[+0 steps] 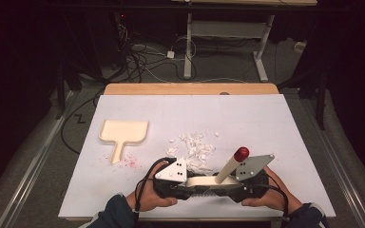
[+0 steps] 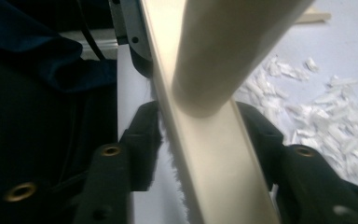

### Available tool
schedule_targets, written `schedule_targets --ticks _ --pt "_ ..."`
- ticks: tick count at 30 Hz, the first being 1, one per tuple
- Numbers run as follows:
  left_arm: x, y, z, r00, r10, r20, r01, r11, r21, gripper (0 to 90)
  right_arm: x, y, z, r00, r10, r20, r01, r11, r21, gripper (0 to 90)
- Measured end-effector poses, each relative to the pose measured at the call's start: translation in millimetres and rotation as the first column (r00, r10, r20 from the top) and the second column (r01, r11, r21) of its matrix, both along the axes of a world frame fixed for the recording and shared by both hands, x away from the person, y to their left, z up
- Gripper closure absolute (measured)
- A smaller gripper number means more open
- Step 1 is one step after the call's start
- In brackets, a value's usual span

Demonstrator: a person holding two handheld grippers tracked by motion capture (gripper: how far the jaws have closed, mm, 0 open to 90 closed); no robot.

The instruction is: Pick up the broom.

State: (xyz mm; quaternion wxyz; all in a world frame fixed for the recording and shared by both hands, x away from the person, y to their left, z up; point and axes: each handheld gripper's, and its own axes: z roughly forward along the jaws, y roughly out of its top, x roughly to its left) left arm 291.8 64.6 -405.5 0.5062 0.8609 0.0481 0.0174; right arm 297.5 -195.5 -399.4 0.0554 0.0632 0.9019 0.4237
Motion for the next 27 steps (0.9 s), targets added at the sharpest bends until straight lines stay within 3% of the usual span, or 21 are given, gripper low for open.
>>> schedule_targets --ticks 3,4,6,9,12,13,15,17,18,19,20,22,23,24,25,26,27 --pt "4.1 2.6 -1.5 0.9999 -0.001 -0.014 0.0 0.9993 -0.037 63.0 1.9 -0.9 -0.6 0.9998 0.018 -0.005 -0.018 0.9996 0.022 59.8" --pt "8.1 5.8 -2.8 0.9999 0.012 -0.011 -0.012 0.9986 -0.052 54.2 1.6 -1.1 -0.5 0.9995 0.027 -0.015 -0.026 0.9991 0.034 67.3" --pt "9.0 7.1 -3.7 0.9996 0.025 -0.011 -0.025 0.9981 -0.055 50.8 -1.2 1.8 -0.3 0.9999 0.01 0.002 -0.01 0.9997 0.02 68.2" --pt "6.7 8.5 -4.0 0.9944 0.081 0.069 -0.081 0.9967 0.003 45.0 -1.2 2.6 0.7 1.0 -0.006 0.005 0.006 0.9998 0.018 68.2" --pt "7.7 11.6 -2.8 0.9887 0.122 0.087 -0.124 0.9922 0.014 30.2 -0.9 0.1 3.3 0.9995 -0.031 0.004 0.031 0.9994 0.013 68.2" --pt "7.9 15.4 -2.1 0.9794 0.176 0.099 -0.178 0.984 0.007 24.0 0.0 -1.7 5.2 0.9984 -0.052 0.019 0.052 0.9985 0.014 68.3" --pt "8.0 28.9 -0.1 0.9584 0.257 0.125 -0.257 0.9664 -0.018 22.0 0.8 -5.7 8.6 0.9963 -0.081 0.03 0.08 0.9966 0.019 68.2" --pt "7.2 37.6 0.3 0.9408 0.301 0.157 -0.302 0.9531 -0.012 18.6 2.6 -9.8 11.3 0.9933 -0.11 0.037 0.109 0.9937 0.025 68.2" --pt "7.2 37.6 0.3 0.9408 0.301 0.157 -0.302 0.9531 -0.012 18.5 3.6 -12.0 12.7 0.9906 -0.127 0.049 0.126 0.9917 0.027 68.2" --pt "5.6 43.6 -0.2 0.9239 0.328 0.196 -0.335 0.9423 0.0 17.7 5.2 -15.0 14.5 0.9879 -0.147 0.05 0.146 0.9889 0.028 68.2" --pt "4.4 48.6 -1.2 0.9114 0.346 0.222 -0.357 0.9341 0.008 16.8 6.3 -17.8 15.8 0.985 -0.166 0.047 0.164 0.9856 0.043 68.2" --pt "3.0 59.3 -4.5 0.8967 0.372 0.24 -0.387 0.9219 0.018 16.6 8.1 -20.7 17.1 0.9827 -0.181 0.036 0.179 0.9823 0.053 68.1" --pt "2.3 64.9 -6.9 0.888 0.383 0.255 -0.402 0.9151 0.027 16.4 10.4 -26.1 20.0 0.9744 -0.222 0.038 0.219 0.9737 0.064 68.1" --pt "1.7 70.3 -9.7 0.879 0.397 0.264 -0.42 0.9067 0.036 16.4 10.4 -26.1 20.0 0.9744 -0.222 0.038 0.219 0.9737 0.064 68.1" --pt "1.1 81.6 -15.3 0.8711 0.418 0.258 -0.444 0.8948 0.048 15.8 12.0 -31.6 23.6 0.9653 -0.257 0.048 0.254 0.9656 0.057 68.1" --pt "0.0 87.1 -18.2 0.8605 0.427 0.278 -0.461 0.8851 0.067 15.8 12.6 -35.1 26.2 0.958 -0.282 0.052 0.279 0.9586 0.056 68.1" --pt "0.0 87.1 -18.2 0.8605 0.427 0.278 -0.461 0.8851 0.067 15.8 13.7 -38.8 28.9 0.9518 -0.303 0.047 0.301 0.9523 0.054 68.1"
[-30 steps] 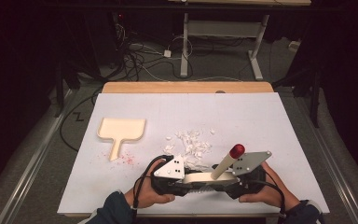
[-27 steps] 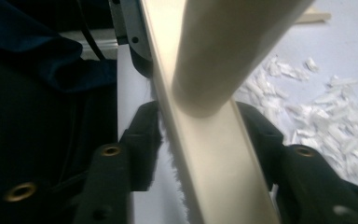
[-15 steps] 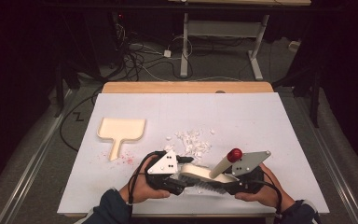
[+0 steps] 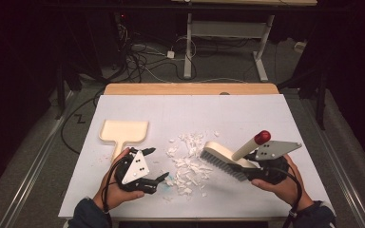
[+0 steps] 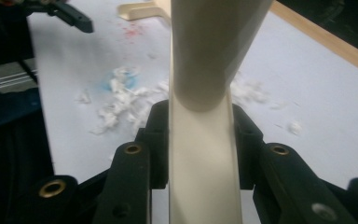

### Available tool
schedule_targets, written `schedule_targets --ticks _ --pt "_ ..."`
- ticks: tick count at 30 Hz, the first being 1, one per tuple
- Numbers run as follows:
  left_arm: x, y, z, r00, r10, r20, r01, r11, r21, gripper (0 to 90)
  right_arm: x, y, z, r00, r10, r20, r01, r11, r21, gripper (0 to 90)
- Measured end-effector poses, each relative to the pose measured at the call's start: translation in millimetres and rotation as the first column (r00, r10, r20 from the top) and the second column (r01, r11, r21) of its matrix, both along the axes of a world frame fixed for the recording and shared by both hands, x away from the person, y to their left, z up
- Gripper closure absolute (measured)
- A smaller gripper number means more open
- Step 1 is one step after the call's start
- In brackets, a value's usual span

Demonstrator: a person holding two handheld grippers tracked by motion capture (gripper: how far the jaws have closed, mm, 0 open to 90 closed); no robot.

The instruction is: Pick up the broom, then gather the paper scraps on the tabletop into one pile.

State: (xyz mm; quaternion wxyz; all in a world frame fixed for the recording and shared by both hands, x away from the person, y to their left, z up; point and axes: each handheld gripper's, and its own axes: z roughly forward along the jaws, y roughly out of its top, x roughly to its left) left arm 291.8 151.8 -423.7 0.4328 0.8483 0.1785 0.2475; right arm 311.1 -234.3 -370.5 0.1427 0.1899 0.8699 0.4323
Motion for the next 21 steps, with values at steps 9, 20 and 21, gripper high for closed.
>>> schedule_targets --ticks 9,20,21 --pt "-9.4 39.5 -28.4 0.989 0.147 -0.011 -0.146 0.9857 0.084 15.9 7.9 -27.0 6.7 0.9865 -0.163 0.013 0.163 0.9865 -0.008 68.2" --pt "-19.7 64.7 -48.2 0.9761 0.21 -0.054 -0.202 0.9712 0.126 15.9 28.4 -37.1 -2.9 0.948 -0.31 0.071 0.316 0.9451 -0.085 68.2" --pt "-20.0 66.4 -51.1 0.9743 0.216 -0.063 -0.207 0.9692 0.134 15.9 37.3 -37.3 -6.5 0.9378 -0.337 0.084 0.345 0.9328 -0.106 68.2"
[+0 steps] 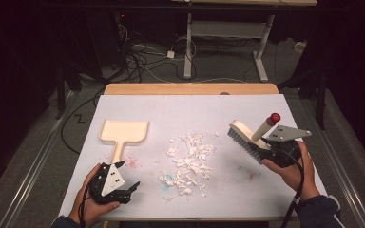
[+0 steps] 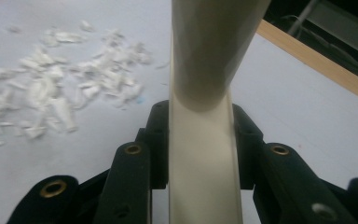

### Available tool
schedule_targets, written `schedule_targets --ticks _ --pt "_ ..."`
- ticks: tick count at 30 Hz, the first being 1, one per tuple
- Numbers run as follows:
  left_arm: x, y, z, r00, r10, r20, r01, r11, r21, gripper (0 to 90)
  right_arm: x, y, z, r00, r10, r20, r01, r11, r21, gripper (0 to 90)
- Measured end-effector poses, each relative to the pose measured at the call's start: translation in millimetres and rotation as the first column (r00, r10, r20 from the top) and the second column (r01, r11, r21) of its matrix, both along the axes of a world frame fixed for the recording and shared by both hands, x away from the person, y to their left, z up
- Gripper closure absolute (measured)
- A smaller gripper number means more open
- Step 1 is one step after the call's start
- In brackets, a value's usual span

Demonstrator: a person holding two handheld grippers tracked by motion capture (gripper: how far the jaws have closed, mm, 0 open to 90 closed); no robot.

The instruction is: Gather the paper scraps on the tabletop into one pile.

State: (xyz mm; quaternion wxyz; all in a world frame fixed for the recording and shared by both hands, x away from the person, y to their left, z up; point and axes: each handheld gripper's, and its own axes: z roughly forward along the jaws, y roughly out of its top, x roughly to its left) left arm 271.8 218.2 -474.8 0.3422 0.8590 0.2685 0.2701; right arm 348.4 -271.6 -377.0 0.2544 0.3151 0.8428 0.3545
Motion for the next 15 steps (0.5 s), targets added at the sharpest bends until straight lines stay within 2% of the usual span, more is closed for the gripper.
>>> schedule_targets --ticks 1,3,4,6,7,8,9,10,11,12,13,15 --pt "0.0 0.0 0.0 1.0 0.0 0.0 0.0 1.0 0.0 15.9 0.0 0.0 0.0 1.0 0.0 0.0 0.0 1.0 0.0 68.2" --pt "-0.2 0.5 -1.8 1.0 -0.001 -0.01 0.001 1.0 0.002 15.9 10.6 0.0 -4.9 0.9996 -0.03 -0.003 0.03 0.9994 -0.015 68.2" --pt "-0.4 0.3 -2.1 0.9999 -0.001 -0.011 0.001 1.0 0.007 15.9 22.9 1.0 -10.7 0.9985 -0.052 -0.015 0.052 0.9984 -0.021 68.2" --pt "-1.6 -1.6 -1.5 1.0 -0.004 -0.005 0.004 1.0 0.004 15.9 34.6 5.1 -16.0 0.9962 -0.087 0.0 0.087 0.995 -0.049 68.2" --pt "-1.6 -1.6 -1.5 1.0 -0.004 -0.005 0.004 1.0 0.004 15.9 34.6 5.1 -16.0 0.9962 -0.087 0.0 0.087 0.995 -0.049 68.2" --pt "-1.5 -2.3 -1.3 1.0 -0.005 -0.002 0.005 1.0 -0.001 15.9 44.6 12.2 -20.0 0.9952 -0.096 0.018 0.097 0.9922 -0.078 68.2" --pt "-1.1 -2.7 -1.1 1.0 -0.006 -0.003 0.006 1.0 0.0 15.9 44.6 12.2 -20.0 0.9952 -0.096 0.018 0.097 0.9922 -0.078 68.2" --pt "-0.7 -3.0 -1.1 1.0 -0.008 -0.002 0.008 1.0 0.005 15.9 49.0 16.9 -21.9 0.9945 -0.1 0.033 0.103 0.9897 -0.1 68.2" --pt "-0.3 -3.3 -1.3 0.9999 -0.012 -0.003 0.012 0.9999 0.008 15.9 56.3 28.2 -25.6 0.9921 -0.11 0.06 0.118 0.9818 -0.149 68.3" --pt "-0.1 -3.8 -1.9 0.9999 -0.012 -0.004 0.012 0.9999 0.009 15.9 58.8 34.7 -28.3 0.9896 -0.113 0.09 0.127 0.9757 -0.178 68.2" --pt "0.1 -4.0 -2.3 0.9999 -0.013 -0.004 0.013 0.9997 0.019 15.9 58.8 34.7 -28.3 0.9896 -0.113 0.09 0.127 0.9757 -0.178 68.2" --pt "-0.6 -4.2 -3.2 0.9998 -0.019 -0.009 0.019 0.9996 0.023 15.9 65.5 53.4 -37.3 0.9844 -0.104 0.142 0.137 0.9581 -0.251 68.2"
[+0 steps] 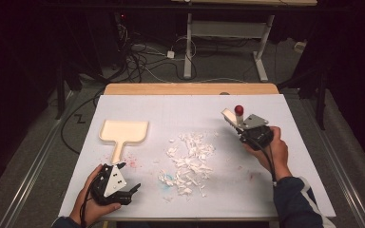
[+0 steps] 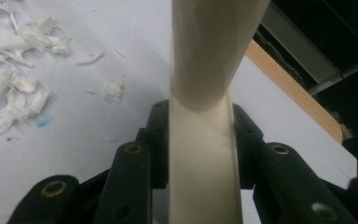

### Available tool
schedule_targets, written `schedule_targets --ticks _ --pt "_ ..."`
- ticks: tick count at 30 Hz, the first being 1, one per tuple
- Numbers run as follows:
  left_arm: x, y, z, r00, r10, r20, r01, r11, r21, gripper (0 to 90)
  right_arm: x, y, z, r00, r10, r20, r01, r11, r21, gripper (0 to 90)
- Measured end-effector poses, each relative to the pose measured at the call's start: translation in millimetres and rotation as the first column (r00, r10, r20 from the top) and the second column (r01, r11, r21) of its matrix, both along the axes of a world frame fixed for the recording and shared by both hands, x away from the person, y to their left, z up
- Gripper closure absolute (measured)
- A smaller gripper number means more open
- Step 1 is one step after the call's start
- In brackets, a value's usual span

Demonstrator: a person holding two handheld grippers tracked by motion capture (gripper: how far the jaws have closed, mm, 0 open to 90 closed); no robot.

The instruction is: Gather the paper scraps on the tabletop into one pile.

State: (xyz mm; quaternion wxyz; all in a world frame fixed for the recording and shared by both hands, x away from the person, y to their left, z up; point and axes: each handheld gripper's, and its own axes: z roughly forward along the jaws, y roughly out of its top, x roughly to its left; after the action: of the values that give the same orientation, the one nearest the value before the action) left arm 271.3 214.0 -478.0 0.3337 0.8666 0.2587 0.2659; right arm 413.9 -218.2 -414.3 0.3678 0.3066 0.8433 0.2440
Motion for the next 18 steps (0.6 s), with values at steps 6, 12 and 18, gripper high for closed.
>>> schedule_targets --ticks 6,12,18 --pt "-2.9 0.3 1.5 1.0 -0.005 0.007 0.005 0.9998 -0.017 15.9 10.6 28.1 -15.8 0.9995 0.024 -0.02 -0.025 0.9985 -0.049 68.3" --pt "-2.6 0.4 2.2 1.0 -0.007 0.004 0.007 0.9995 -0.03 15.9 8.9 65.3 -26.3 0.9916 0.124 -0.036 -0.126 0.9894 -0.072 68.2" --pt "-3.0 -0.4 2.2 0.9999 -0.014 0.0 0.014 0.9993 -0.034 15.9 -7.7 78.3 -24.8 0.9635 0.258 -0.07 -0.261 0.9647 -0.034 68.2"
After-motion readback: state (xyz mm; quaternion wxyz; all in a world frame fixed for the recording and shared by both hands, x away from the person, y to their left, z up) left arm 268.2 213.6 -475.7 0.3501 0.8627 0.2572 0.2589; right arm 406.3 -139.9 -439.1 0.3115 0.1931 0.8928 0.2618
